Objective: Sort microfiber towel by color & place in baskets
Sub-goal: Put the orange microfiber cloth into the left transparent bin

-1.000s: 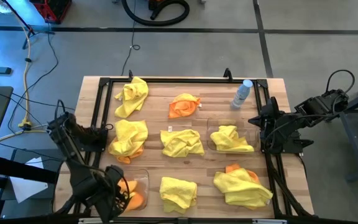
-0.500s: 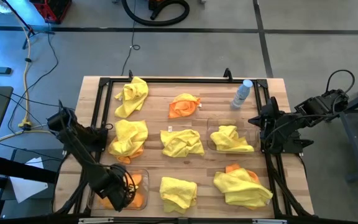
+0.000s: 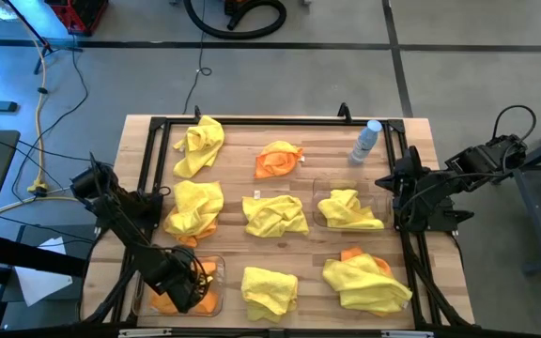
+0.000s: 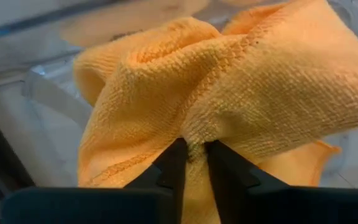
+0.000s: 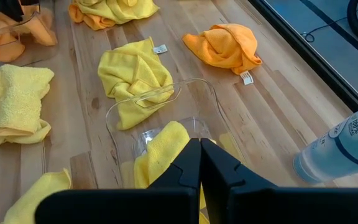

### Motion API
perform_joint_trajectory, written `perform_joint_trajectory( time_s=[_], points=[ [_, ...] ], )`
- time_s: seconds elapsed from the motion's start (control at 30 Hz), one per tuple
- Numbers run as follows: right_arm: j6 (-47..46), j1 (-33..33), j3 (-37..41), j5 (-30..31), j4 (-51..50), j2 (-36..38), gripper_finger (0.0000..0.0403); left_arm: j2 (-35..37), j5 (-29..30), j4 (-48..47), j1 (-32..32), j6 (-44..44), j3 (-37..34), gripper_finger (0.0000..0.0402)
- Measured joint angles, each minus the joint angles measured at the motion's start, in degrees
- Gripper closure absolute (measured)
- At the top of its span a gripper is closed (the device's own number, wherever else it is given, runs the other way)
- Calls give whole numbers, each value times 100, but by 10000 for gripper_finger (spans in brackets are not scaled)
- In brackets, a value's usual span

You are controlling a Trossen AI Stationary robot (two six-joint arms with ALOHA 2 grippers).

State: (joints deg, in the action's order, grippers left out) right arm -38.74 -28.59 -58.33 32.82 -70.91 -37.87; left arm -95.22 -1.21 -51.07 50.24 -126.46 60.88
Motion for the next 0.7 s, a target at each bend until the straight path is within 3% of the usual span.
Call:
perform_joint_trajectory(
  time_s=[0.27, 0.7],
  points=[
    [-24, 2, 0, 0, 0, 0, 403, 76, 28, -54, -2, 200, 189, 281],
    [-154, 6, 0, 0, -2, 1, 403, 325, 113, -502, 369, -180, 774, 278]
  ],
)
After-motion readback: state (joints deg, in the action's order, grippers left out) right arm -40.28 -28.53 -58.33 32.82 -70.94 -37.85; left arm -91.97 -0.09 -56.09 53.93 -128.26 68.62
